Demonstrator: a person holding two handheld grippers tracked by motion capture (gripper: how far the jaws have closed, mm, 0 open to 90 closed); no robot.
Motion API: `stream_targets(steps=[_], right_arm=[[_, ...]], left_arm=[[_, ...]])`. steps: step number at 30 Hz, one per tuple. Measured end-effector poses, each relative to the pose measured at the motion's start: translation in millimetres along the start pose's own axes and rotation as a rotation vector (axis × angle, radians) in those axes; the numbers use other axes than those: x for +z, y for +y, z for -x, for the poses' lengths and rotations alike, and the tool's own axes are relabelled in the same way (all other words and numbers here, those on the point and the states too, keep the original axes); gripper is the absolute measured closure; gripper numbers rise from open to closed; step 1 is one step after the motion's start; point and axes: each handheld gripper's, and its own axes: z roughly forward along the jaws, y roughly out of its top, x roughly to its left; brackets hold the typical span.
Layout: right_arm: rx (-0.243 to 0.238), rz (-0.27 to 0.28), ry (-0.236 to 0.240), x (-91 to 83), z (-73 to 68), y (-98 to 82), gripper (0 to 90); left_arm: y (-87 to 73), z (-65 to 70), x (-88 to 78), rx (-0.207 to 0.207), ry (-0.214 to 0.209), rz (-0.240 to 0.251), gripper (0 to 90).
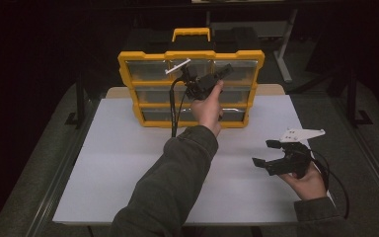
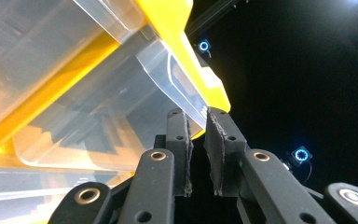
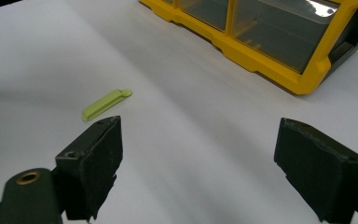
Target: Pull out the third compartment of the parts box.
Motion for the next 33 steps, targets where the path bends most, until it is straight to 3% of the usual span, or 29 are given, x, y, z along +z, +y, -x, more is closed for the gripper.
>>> stream_targets(steps=[33], right_arm=[[0.0, -0.021, 0.006, 7.4, -1.6, -0.5, 14.2]], left_arm=[[-18.2, 19.3, -29.3, 0.006, -0.03, -0.032, 78.8]])
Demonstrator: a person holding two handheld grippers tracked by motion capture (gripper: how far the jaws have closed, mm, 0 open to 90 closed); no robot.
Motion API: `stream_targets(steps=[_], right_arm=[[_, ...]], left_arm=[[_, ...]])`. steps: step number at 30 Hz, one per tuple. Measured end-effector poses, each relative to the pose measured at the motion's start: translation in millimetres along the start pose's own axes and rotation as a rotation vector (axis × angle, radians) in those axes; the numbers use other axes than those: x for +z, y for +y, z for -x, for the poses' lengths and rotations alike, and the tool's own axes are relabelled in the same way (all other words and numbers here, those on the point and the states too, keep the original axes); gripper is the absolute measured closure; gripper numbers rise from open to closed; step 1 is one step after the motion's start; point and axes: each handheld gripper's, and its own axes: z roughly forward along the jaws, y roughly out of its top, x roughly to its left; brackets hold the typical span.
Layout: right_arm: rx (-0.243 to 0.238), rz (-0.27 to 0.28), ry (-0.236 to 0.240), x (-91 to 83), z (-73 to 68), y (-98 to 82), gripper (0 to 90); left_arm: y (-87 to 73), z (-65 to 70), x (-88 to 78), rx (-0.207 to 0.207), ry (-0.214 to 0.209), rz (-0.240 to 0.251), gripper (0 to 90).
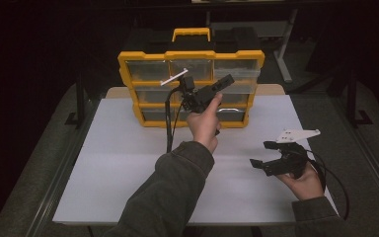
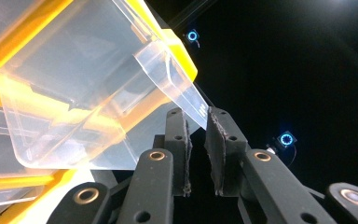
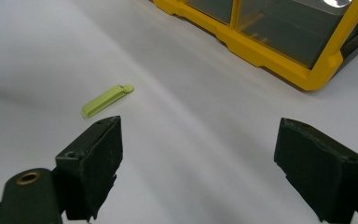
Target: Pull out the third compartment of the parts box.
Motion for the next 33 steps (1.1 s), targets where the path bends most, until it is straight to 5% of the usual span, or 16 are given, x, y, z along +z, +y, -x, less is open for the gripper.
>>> stream_targets(steps=[5, 12, 17, 23, 27, 30, 33], right_arm=[[0.001, -0.01, -0.002, 2.0, 0.7, -0.4, 14.2], [0.002, -0.011, 0.007, 1.7, 0.8, -1.0, 14.7], [-0.007, -0.008, 0.015, 1.7, 2.0, -1.5, 16.0], [0.0, -0.019, 0.019, 2.4, 3.1, -2.0, 15.1], [0.008, -0.023, 0.019, 2.8, 3.1, -2.0, 14.9], [0.002, -0.028, 0.022, 3.5, 2.7, -1.7, 14.8], [0.003, -0.029, 0.024, 3.9, 2.4, -1.6, 14.8]], left_arm=[[2.2, 0.7, -0.1, 0.089, 0.013, -0.016, 75.6], [4.8, 5.3, -6.6, 0.256, 0.051, -0.157, 66.6], [12.6, 15.7, -11.9, 0.455, 0.043, -0.294, 62.0], [25.7, 30.1, -18.0, 0.653, -0.019, -0.423, 57.2], [36.1, 36.3, -19.8, 0.728, -0.063, -0.512, 50.9], [39.1, 39.6, -20.0, 0.758, -0.061, -0.551, 45.3], [45.4, 49.6, -18.2, 0.84, -0.054, -0.624, 40.3]])
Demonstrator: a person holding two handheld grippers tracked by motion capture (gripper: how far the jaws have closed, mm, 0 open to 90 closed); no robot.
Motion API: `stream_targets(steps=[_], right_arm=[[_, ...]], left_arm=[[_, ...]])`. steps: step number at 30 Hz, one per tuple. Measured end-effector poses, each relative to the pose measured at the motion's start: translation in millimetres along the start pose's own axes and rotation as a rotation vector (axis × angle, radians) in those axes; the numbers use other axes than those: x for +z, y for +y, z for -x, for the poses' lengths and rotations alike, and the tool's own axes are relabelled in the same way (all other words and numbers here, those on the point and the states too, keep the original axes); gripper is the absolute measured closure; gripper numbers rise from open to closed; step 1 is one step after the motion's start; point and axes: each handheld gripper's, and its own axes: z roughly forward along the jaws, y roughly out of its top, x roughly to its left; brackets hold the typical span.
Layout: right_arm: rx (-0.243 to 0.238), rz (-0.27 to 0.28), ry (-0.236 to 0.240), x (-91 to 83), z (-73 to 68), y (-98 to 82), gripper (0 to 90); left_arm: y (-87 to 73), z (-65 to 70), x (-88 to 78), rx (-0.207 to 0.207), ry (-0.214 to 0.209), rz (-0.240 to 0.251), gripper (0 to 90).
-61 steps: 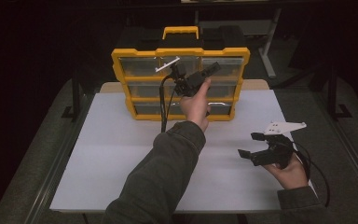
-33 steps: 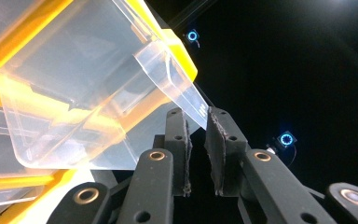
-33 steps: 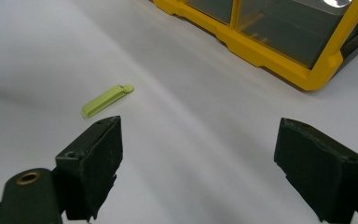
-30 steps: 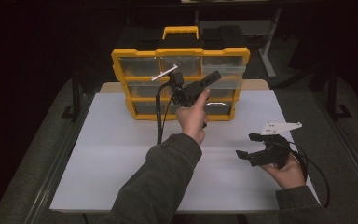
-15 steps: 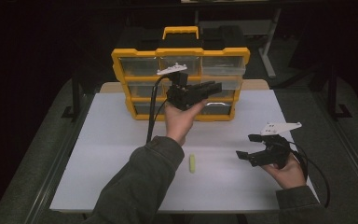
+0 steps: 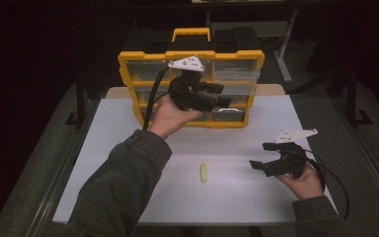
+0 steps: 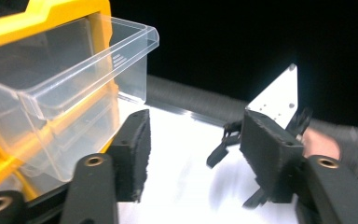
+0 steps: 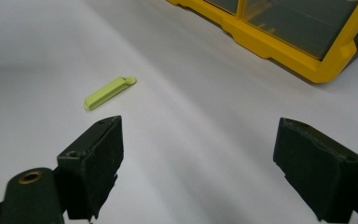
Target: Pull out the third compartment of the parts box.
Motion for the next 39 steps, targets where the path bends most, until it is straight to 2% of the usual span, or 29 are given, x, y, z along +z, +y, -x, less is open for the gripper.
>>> stream_targets(steps=[4, 8, 10, 12, 15, 19, 23, 27, 31, 37, 39], right_arm=[[-0.004, -0.001, 0.004, -0.5, -0.5, -0.3, 14.8], [-0.004, -0.002, 0.008, -0.2, -0.3, -0.3, 14.7], [-0.009, -0.003, 0.009, 0.3, 0.4, -0.5, 14.7], [-0.01, -0.007, 0.009, 0.4, 0.4, -0.5, 14.7], [-0.009, -0.009, 0.011, 0.5, 0.3, -0.7, 14.7], [-0.01, -0.005, 0.014, 0.9, -0.6, -0.6, 14.7], [-0.01, -0.007, 0.017, 0.9, -0.6, -0.6, 14.7], [-0.008, -0.005, 0.019, 0.4, -0.4, -0.6, 14.7], [0.002, -0.01, 0.019, -0.3, -0.6, -0.9, 14.7], [-0.011, -0.014, 0.024, 1.1, -1.1, -0.9, 14.7], [-0.021, -0.013, 0.023, 2.1, -1.7, -0.9, 14.7]], left_arm=[[13.7, 2.3, -3.6, 0.075, 0.009, -0.059, 37.8], [28.8, 1.6, -9.2, 0.131, 0.008, -0.076, 37.2], [35.2, 1.4, -9.9, 0.147, 0.016, -0.081, 37.2], [43.1, -1.4, -9.7, 0.182, 0.019, -0.108, 37.2], [52.4, -4.4, -6.1, 0.21, 0.027, -0.143, 36.9], [63.9, -9.2, -2.1, 0.247, 0.033, -0.166, 38.2], [71.8, -19.1, 3.9, 0.259, 0.037, -0.201, 41.3], [74.8, -28.7, 9.8, 0.248, 0.028, -0.211, 44.0], [74.8, -34.6, 15.6, 0.252, 0.019, -0.224, 46.1], [72.0, -41.4, 26.3, 0.242, 0.023, -0.252, 47.5], [70.5, -43.5, 30.5, 0.236, 0.002, -0.263, 47.4]])
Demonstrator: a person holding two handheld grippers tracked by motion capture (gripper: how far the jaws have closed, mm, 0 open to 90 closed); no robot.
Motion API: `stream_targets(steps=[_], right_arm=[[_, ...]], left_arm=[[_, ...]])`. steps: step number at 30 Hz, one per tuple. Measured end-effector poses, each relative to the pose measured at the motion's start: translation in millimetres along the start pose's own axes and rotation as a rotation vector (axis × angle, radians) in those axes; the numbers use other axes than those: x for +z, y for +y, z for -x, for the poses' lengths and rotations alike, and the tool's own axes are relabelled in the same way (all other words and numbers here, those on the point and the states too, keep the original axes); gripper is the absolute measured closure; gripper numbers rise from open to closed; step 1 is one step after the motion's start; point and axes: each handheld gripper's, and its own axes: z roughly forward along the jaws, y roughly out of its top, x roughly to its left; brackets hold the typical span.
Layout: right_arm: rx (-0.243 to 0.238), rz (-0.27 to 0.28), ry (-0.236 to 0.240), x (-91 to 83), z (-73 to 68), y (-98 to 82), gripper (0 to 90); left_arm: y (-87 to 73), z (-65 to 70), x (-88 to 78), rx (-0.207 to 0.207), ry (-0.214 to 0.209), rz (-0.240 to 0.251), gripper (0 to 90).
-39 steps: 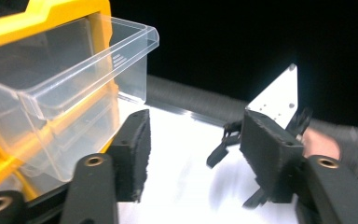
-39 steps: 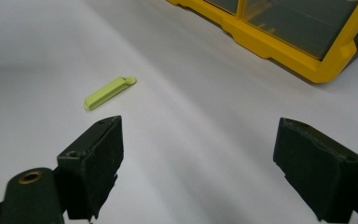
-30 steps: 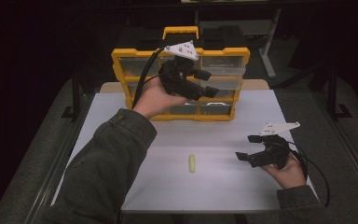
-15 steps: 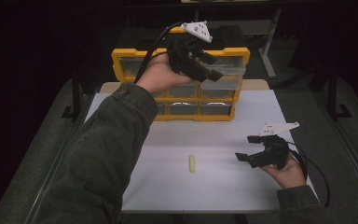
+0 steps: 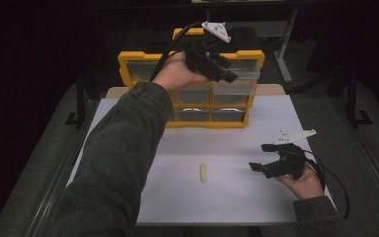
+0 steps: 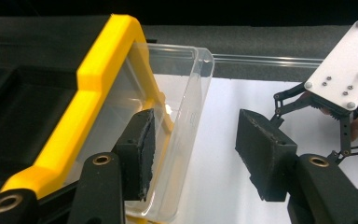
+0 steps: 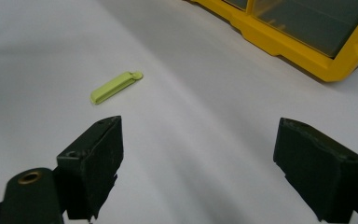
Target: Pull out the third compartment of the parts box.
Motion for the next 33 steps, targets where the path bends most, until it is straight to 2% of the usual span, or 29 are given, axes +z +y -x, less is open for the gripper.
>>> stream_targets(steps=[3, 9, 13, 24, 28, 30, 33], right_arm=[[-0.005, -0.009, 0.0, 0.9, -1.7, 0.3, 14.7], [-0.011, -0.008, 0.0, 0.6, -1.5, -0.2, 14.7], [-0.012, -0.008, 0.003, 0.7, -1.3, -0.4, 14.8], [-0.017, -0.011, 0.003, 1.1, -2.9, 0.3, 14.8], [-0.019, -0.009, 0.005, 1.0, -2.6, 0.2, 14.8], [-0.02, -0.009, 0.003, 0.8, -3.1, 0.4, 14.7], [-0.017, -0.005, -0.004, 0.5, -2.7, 0.1, 13.9]], left_arm=[[-0.6, -1.1, 7.0, 0.007, -0.002, -0.021, 48.2], [-1.7, -5.2, 11.6, 0.006, 0.002, -0.024, 53.6], [-5.5, -8.2, 15.6, -0.009, -0.002, -0.043, 59.3], [-14.0, -11.4, 20.1, -0.024, -0.009, -0.046, 67.8], [-13.4, -10.2, 19.4, -0.017, -0.026, -0.045, 70.1], [-13.5, -9.1, 18.4, -0.013, -0.052, -0.038, 71.3], [-14.4, -6.2, 16.0, -0.012, -0.07, -0.029, 72.1]])
